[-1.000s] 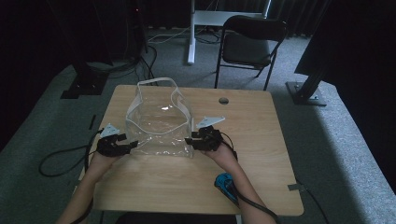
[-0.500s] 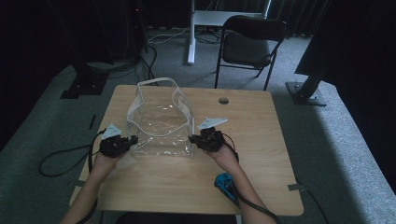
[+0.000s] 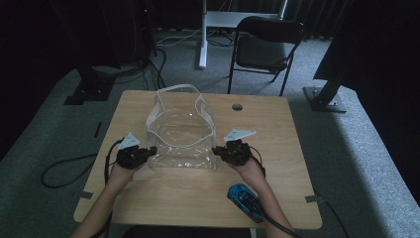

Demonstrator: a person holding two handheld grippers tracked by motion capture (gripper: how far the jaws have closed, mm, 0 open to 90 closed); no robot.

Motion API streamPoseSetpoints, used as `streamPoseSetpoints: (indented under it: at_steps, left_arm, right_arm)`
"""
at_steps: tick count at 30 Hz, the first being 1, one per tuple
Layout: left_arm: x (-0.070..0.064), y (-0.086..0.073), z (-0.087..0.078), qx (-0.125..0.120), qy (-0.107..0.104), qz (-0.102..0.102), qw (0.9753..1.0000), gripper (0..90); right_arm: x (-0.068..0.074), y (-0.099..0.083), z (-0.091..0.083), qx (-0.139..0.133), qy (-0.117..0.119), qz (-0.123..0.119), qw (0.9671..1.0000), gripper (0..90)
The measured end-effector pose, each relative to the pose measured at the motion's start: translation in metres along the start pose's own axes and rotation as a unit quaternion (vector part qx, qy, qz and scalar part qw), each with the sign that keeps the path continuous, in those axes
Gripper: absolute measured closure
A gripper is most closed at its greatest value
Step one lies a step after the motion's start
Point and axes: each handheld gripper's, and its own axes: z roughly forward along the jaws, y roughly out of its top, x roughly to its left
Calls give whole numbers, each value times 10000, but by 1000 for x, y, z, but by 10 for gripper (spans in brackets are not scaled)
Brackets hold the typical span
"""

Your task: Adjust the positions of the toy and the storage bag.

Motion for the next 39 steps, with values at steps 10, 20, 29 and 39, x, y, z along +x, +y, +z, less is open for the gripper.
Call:
streamPoseSetpoints:
  at_steps: [10, 20, 29, 39]
  left_arm:
    - [-17, 7, 14, 21, -213, 81, 9997, 858]
    - [-34, 14, 29, 52, -441, 167, 9989, 859]
    - [-49, 18, 39, 73, -629, 238, 9977, 859]
    - [-68, 22, 47, 106, -761, 361, 9964, 867]
  right_arm:
    - [-10, -17, -23, -36, -82, 182, 9998, 866]
    - [-17, -34, -45, -85, -242, 306, 9992, 866]
    - [-21, -44, -61, -69, -385, 360, 9986, 865]
    - [-25, -58, -79, -114, -496, 471, 9976, 865]
